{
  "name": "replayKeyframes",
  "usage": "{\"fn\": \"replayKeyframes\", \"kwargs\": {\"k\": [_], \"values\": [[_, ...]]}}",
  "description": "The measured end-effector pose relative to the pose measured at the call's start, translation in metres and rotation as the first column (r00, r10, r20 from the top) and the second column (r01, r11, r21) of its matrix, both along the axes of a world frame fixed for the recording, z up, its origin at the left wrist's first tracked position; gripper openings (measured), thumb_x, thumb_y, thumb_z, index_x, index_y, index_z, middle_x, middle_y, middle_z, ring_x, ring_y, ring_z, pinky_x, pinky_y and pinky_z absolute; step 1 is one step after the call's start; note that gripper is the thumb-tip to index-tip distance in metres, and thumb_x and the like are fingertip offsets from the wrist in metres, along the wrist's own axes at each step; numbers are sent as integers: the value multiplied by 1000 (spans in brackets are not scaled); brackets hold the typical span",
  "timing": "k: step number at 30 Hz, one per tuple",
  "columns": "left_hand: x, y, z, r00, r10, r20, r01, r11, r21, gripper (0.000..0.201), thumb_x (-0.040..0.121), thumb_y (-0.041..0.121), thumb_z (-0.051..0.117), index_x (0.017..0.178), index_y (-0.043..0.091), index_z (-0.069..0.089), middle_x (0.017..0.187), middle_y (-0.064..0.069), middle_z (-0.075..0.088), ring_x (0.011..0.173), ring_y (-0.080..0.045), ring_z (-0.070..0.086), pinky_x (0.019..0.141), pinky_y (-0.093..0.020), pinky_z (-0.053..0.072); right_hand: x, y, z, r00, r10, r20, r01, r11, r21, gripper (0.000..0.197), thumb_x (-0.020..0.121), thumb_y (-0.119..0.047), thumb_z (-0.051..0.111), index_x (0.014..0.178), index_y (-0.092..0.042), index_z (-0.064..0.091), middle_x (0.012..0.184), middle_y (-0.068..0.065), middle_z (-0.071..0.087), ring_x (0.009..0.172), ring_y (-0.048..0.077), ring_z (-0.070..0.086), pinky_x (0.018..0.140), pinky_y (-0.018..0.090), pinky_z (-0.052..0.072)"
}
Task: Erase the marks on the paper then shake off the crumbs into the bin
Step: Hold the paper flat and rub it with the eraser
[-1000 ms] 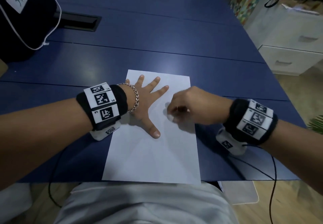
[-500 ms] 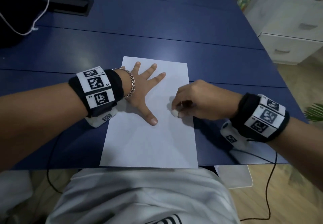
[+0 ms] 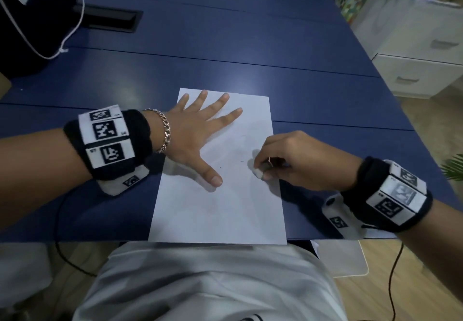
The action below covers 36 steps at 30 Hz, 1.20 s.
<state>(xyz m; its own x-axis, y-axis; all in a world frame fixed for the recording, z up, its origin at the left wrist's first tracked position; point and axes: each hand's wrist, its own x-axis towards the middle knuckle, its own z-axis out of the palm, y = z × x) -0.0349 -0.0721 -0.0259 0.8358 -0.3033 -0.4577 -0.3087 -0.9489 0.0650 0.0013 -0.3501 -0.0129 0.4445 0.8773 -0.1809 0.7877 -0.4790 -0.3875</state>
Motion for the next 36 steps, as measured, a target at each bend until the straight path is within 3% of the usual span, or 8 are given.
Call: {"fn": "replayKeyframes", "kwargs": {"k": [11, 15, 18, 23, 26, 29, 33, 36], "values": [[-26, -3, -16, 993, 22, -119, -14, 997, 70, 159, 35, 108, 57, 148, 50, -40, 160, 13, -47, 153, -39, -32, 122, -70, -6, 21, 51, 7, 997, 21, 73, -20, 1000, -11, 20, 89, -8, 70, 100, -24, 76, 97, -9, 66, 78, 5, 58, 78, 33, 55], [-25, -4, -16, 992, 28, -122, -17, 996, 91, 160, 34, 108, 58, 147, 51, -41, 159, 12, -47, 152, -39, -33, 122, -72, -3, 1, 51, 5, 983, 170, 64, -167, 985, -46, 10, 93, -12, 63, 90, -18, 70, 90, -4, 64, 77, 10, 56, 72, 20, 47], [-25, -5, -16, 992, 26, -125, -14, 995, 96, 160, 36, 107, 59, 147, 50, -40, 160, 11, -47, 153, -40, -32, 122, -72, -2, -15, 47, 2, 963, 267, 36, -265, 962, -63, 9, 95, -12, 64, 92, -18, 70, 91, -7, 61, 79, 11, 56, 70, 20, 46], [-24, -5, -17, 992, 31, -126, -18, 995, 101, 161, 34, 108, 57, 147, 50, -41, 160, 12, -47, 153, -40, -31, 122, -72, -2, 10, 45, 4, 980, 170, 108, -169, 985, -15, 13, 92, -3, 65, 87, -15, 68, 86, -5, 57, 73, 12, 55, 67, 20, 44], [-25, -5, -16, 991, 35, -130, -22, 994, 103, 160, 34, 108, 57, 147, 51, -41, 159, 12, -48, 153, -39, -32, 122, -71, -3, -9, 44, 3, 973, 215, 89, -214, 977, -23, 12, 92, -6, 63, 86, -15, 67, 86, -5, 57, 73, 14, 55, 67, 19, 44], [-25, -5, -16, 990, 32, -134, -18, 994, 104, 159, 36, 107, 59, 146, 51, -41, 158, 13, -49, 153, -38, -33, 122, -70, -4, -24, 42, 1, 959, 277, 63, -273, 960, -67, 11, 94, -9, 61, 92, -16, 69, 91, -4, 61, 78, 17, 59, 70, 30, 49], [-28, -2, -16, 993, 20, -113, -16, 999, 37, 158, 39, 106, 61, 144, 52, -43, 159, 14, -48, 153, -37, -33, 123, -69, -7, -5, 33, -2, 983, 145, 116, -142, 989, -33, 12, 93, -7, 63, 91, -19, 67, 92, -5, 58, 77, 16, 58, 71, 36, 52], [-32, 9, -10, 997, -4, -83, 5, 1000, 7, 160, 41, 104, 65, 144, 50, -45, 160, 8, -48, 152, -33, -36, 123, -66, -13, -3, 28, -4, 992, 85, 91, -84, 996, -13, 12, 94, -11, 66, 93, -23, 68, 93, -7, 59, 78, 12, 58, 73, 29, 50]]}}
